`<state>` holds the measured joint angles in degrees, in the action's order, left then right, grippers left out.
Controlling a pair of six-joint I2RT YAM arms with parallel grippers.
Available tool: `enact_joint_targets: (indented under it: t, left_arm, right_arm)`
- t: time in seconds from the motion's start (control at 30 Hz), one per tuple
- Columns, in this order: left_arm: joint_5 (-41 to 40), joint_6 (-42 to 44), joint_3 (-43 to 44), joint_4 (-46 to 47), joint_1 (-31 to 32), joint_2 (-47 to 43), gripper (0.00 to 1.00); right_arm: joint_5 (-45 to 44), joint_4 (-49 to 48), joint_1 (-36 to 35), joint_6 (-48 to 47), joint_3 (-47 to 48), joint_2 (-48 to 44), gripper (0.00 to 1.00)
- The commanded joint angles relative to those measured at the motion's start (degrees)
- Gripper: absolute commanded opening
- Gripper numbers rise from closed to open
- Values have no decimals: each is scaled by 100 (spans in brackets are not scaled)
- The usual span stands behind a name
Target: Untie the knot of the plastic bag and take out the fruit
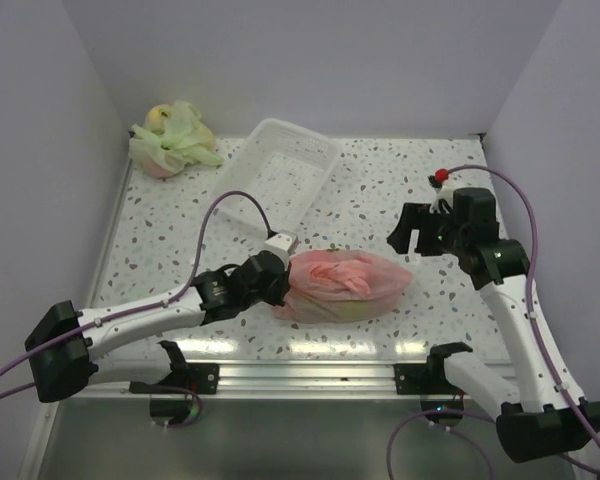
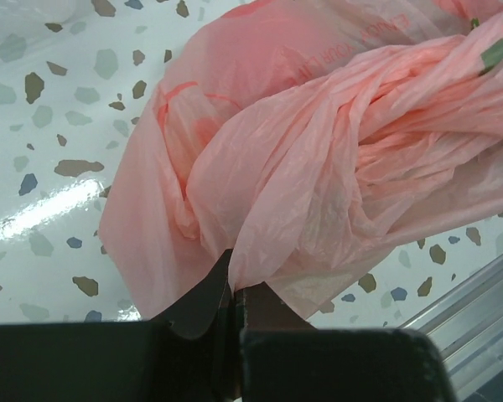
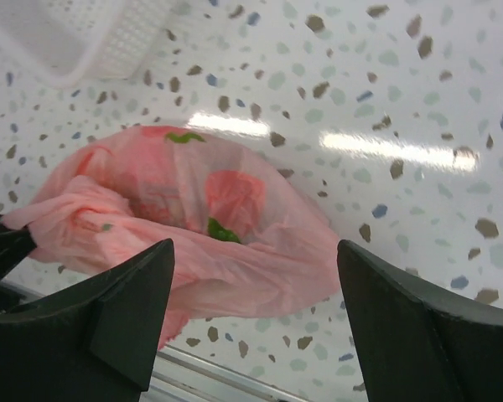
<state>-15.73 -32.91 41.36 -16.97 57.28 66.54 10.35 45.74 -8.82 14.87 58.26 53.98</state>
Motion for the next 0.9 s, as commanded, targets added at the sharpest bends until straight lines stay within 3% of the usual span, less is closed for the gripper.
enact_joint_targets:
  t: [0.0,0.2,0.43,0.53,0.57,0.7,0.87]
  left_arm:
    - [61,460,258,309,187,69,0]
    - [-18,469,267,142,231,-36,0]
    - [-88,426,205,-43,240,-133,0]
    - [-220,338,144,-122,240,-194,0]
    - [-246,294,83,-122,240,-229,0]
    - [-264,13,-58,-166,231,-300,0]
    - [-510,-488,-172,-569,231,-309,0]
  right_arm:
    - [907,23,-460,-828,651,95,82]
    - [285,6,-2261,-819,950,965,85]
    - [-885,-3,-3134,-943,766,1615,82]
    - [-1201,23,-3170,-916,635,1660,59]
    - [-1437,32,-3170,-890,599,1590,36]
    - [-1947,190,-3170,-872,564,1414,0]
    - [-2940,340,-3152,-417,818,879,0]
